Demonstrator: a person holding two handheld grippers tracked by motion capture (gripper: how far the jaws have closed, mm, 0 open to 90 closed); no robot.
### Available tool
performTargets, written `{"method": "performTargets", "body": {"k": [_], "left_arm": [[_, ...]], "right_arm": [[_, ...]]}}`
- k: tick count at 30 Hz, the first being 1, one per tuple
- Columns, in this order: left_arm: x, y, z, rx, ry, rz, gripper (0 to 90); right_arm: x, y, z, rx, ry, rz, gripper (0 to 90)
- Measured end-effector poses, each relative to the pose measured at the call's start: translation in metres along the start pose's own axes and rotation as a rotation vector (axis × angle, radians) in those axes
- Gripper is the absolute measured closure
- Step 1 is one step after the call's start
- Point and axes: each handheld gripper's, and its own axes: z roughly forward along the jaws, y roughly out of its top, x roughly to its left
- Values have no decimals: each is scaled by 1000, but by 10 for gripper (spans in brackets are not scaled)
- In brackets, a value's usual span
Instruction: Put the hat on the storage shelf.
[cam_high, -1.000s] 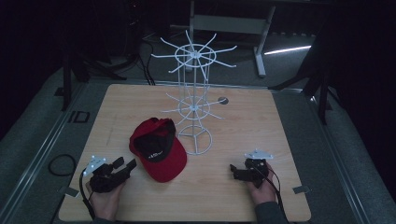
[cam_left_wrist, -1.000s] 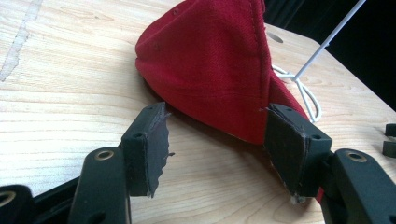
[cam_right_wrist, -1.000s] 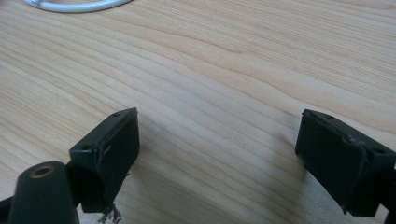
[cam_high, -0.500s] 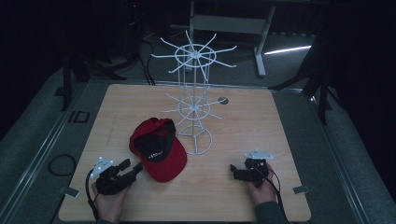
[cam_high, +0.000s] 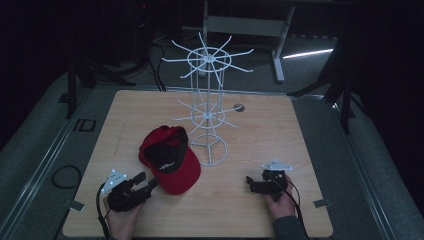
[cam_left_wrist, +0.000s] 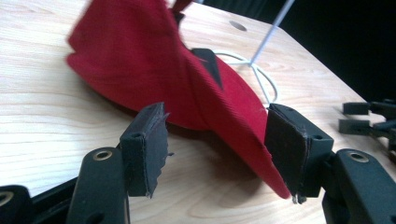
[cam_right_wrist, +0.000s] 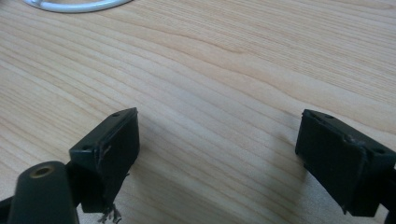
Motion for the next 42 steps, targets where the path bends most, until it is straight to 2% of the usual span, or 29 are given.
{"method": "performTargets", "body": {"k": [6,13,17,19,22,26,32,35,36,38,42], "left_arm": [[-10,-5,13,55,-22,5,397],[-21,-10,34,149,-41,28,385],[-24,-15,48,210,-19,25,383],[-23,-15,52,230,-14,10,410],[-19,-14,52,247,-20,-11,484],[-10,-9,47,244,5,-17,555],[12,5,36,193,64,-54,558],[18,8,36,190,49,-76,527],[19,7,38,193,27,-91,527],[16,4,41,201,1,-96,505],[9,-3,49,229,-23,-98,484]], "right_arm": [[0,0,0,0,0,0,134],[0,0,0,0,0,0,134],[0,0,0,0,0,0,134],[0,0,0,0,0,0,134],[0,0,0,0,0,0,134],[0,0,0,0,0,0,134],[0,0,0,0,0,0,134],[0,0,0,0,0,0,134],[0,0,0,0,0,0,134],[0,0,0,0,0,0,134],[0,0,0,0,0,0,134]]}}
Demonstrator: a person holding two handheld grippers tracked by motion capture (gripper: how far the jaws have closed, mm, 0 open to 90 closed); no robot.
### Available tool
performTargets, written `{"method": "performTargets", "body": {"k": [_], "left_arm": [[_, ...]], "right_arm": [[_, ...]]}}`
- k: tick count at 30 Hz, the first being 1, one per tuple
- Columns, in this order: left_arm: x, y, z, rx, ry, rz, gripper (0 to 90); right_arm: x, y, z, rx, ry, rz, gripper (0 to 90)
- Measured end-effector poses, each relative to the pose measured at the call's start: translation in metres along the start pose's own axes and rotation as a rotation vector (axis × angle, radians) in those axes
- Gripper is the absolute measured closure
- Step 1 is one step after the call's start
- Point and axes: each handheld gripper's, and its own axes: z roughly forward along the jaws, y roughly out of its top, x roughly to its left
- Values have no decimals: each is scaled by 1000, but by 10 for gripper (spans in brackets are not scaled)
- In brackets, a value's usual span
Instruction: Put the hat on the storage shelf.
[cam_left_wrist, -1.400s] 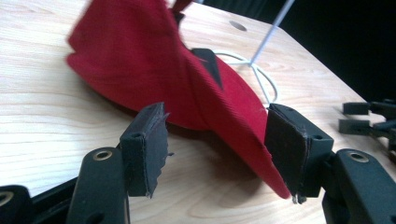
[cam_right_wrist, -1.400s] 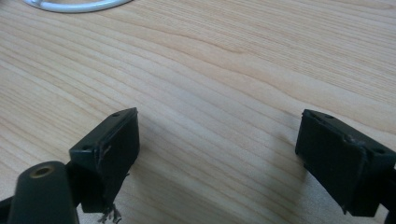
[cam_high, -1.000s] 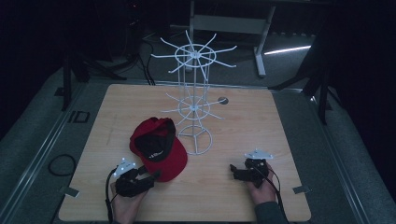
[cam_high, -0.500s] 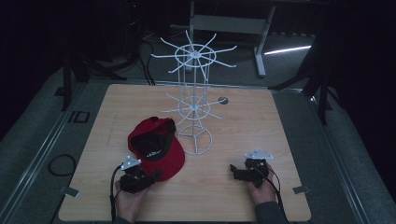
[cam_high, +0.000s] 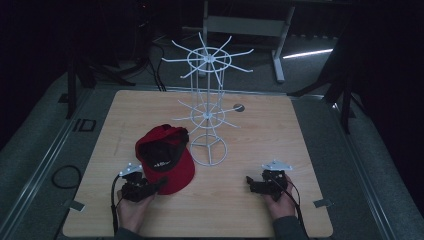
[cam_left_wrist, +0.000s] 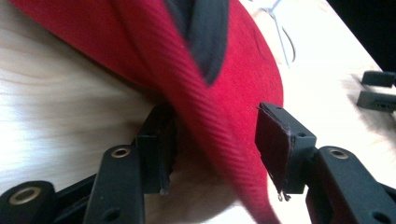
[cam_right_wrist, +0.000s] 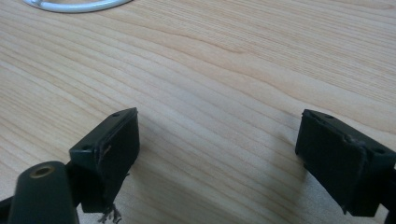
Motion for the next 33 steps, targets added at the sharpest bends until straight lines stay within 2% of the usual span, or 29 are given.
{"method": "performTargets", "body": {"k": [3,7,10,15,17,28,33], "left_arm": [[-3,-3,9,31,0,-4,471],[-2,-1,16,37,2,-24,489],[-2,1,21,57,-28,-26,531],[-3,1,24,74,-38,-22,621],[-2,2,24,68,-55,-33,661],[2,7,17,35,-86,-99,763],[3,9,14,20,-97,-107,803]], "right_arm": [[0,0,0,0,0,0,134],[0,0,0,0,0,0,134],[0,0,0,0,0,0,134],[0,0,0,0,0,-1,134],[0,0,0,0,0,0,134],[0,0,0,0,0,0,134],[0,0,0,0,0,-1,134]]}}
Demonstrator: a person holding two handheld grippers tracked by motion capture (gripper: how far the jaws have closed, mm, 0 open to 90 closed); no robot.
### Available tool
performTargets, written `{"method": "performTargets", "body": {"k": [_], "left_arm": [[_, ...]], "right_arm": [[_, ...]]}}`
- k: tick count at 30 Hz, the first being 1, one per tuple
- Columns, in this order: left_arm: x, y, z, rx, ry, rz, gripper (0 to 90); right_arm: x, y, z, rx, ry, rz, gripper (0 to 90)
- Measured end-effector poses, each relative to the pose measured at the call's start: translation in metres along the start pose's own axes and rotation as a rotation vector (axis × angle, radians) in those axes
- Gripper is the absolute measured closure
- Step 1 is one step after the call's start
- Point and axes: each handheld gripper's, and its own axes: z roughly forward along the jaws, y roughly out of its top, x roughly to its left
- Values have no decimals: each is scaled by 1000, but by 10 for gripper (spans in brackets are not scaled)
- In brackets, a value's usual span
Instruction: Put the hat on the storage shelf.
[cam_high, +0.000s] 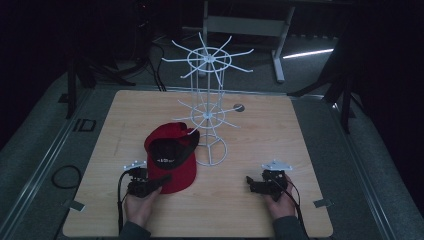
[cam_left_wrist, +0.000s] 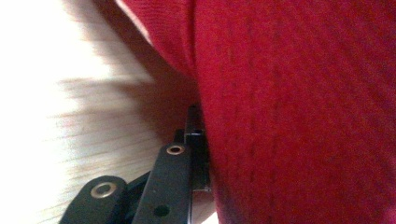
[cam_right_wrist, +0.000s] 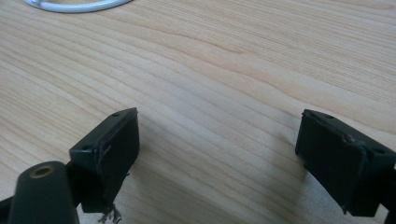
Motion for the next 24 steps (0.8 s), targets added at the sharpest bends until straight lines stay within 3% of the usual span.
{"method": "performTargets", "body": {"k": [10,19,24], "left_arm": [[0,3,-5,7,-2,23,824],[-3,2,-8,76,-6,96,806],[-3,2,-9,99,-14,109,800]], "right_arm": [[0,0,0,0,0,0,134],[0,0,0,1,0,1,134],[0,0,0,0,0,0,134]]}}
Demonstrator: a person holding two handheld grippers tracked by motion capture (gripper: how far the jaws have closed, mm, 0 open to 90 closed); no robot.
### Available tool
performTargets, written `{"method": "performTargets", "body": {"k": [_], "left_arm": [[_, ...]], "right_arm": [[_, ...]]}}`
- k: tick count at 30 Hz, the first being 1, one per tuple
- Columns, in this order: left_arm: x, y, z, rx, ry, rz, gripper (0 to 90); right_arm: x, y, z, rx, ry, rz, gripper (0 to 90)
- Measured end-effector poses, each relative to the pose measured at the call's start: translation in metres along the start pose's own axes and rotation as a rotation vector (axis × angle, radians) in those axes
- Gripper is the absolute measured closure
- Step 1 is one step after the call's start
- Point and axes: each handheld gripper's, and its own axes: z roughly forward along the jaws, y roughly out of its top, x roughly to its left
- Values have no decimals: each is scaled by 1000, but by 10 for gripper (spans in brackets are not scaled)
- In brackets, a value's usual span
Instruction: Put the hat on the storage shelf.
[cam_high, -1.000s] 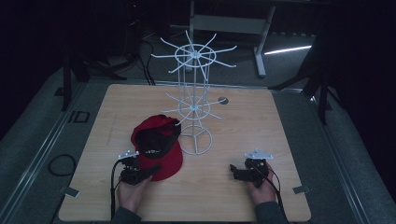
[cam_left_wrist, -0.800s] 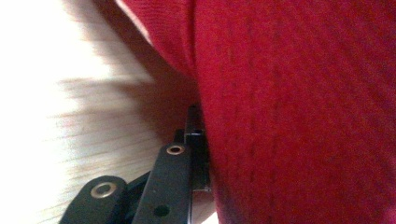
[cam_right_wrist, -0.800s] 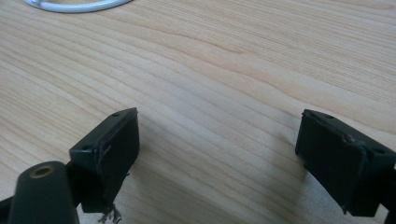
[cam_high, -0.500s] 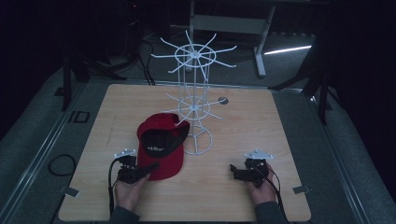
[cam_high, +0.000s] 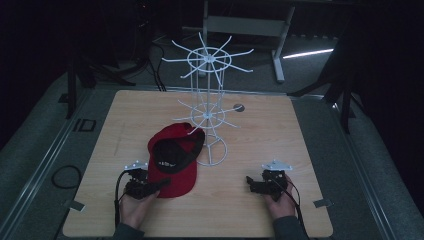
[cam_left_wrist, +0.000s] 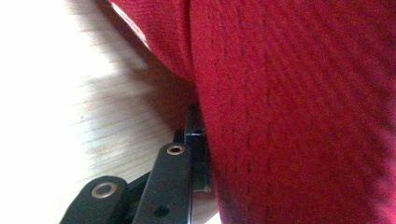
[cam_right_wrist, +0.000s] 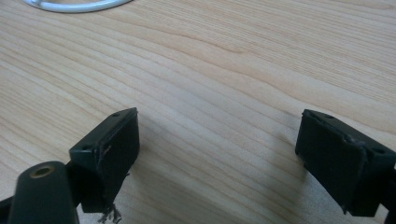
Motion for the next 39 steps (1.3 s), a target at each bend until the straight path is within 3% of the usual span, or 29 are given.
{"method": "performTargets", "body": {"k": [3,5,13,20,39], "left_arm": [[1,1,-1,-3,-15,-11,813],[4,2,-1,-15,-41,-46,829],[10,5,-8,-57,-35,-92,837],[11,21,-24,-107,22,-52,836],[15,42,-47,-207,80,-49,834]], "right_arm": [[0,0,0,0,0,1,134],[0,0,0,0,0,0,134],[0,0,0,0,0,0,134],[0,0,0,0,0,1,134],[0,0,0,0,0,0,134]]}}
